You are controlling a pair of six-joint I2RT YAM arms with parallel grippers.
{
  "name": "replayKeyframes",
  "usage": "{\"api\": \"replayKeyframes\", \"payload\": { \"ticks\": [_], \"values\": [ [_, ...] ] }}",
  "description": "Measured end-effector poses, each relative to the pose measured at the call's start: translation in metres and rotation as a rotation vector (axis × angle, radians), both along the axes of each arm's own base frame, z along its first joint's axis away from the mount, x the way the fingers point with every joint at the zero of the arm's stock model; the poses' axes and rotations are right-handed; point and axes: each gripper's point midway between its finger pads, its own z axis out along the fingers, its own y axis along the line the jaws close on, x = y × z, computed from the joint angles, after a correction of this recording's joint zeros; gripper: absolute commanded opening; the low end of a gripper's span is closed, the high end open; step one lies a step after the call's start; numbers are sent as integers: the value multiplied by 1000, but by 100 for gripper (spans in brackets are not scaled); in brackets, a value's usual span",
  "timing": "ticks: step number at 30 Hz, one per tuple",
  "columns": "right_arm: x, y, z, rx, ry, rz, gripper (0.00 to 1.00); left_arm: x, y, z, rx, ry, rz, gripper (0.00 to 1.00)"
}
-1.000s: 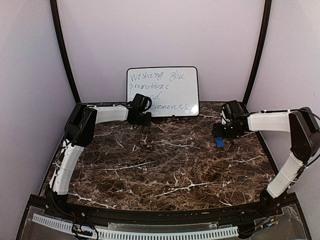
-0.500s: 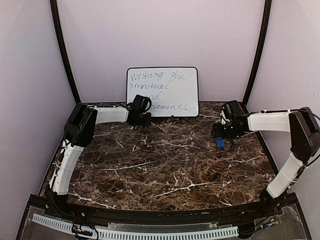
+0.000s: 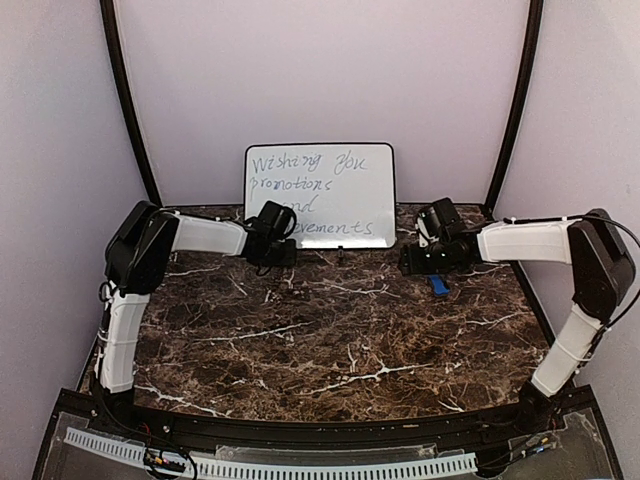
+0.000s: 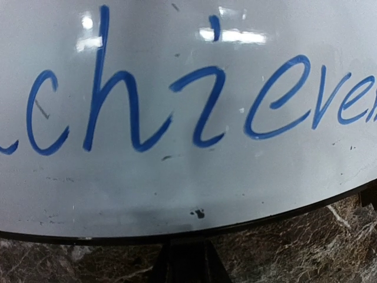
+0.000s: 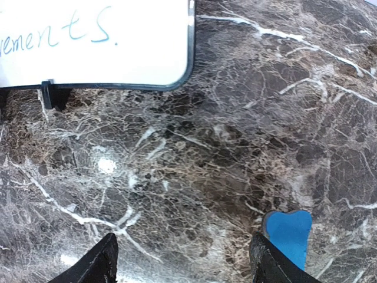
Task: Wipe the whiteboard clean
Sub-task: Move the whiteboard to the center of the board.
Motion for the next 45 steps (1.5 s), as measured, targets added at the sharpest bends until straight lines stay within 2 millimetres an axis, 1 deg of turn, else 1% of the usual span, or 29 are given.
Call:
{"api": "replayKeyframes", "payload": {
  "ticks": [6,10,15,22,26,31,32,34,37,38,42,43,45],
  "values": [
    [0,32,2,17,-14,51,72,-22,1,-1,-10,30,17,0],
    [-2,49,1,24,-19,78,71,-33,0,-1,-14,36,32,0],
    [-4,69,-1,28,-33,104,69,-53,-2,-2,-14,52,38,0],
    [-10,98,-4,27,-53,139,65,-79,-13,-2,-16,67,26,0],
    [-14,110,-6,23,-59,151,64,-97,-18,-3,-25,83,16,0],
    [-20,119,-6,20,-65,158,63,-117,-21,-4,-40,104,6,0],
    [-21,120,-6,19,-66,159,62,-120,-22,-4,-41,107,5,1],
    [-24,123,-6,17,-69,161,63,-127,-23,-4,-43,113,2,7],
    [-29,128,-6,17,-72,164,62,-135,-28,-4,-47,118,-7,19],
    [-30,129,-7,17,-72,164,63,-138,-29,-4,-47,121,-12,20],
    [-37,130,-13,5,-66,167,62,-154,-39,-4,-63,149,-47,31],
    [-40,129,-15,0,-62,166,62,-158,-40,-3,-67,157,-56,37],
    [-43,127,-18,-7,-58,164,62,-165,-40,-1,-72,167,-69,45]
  ]
}}
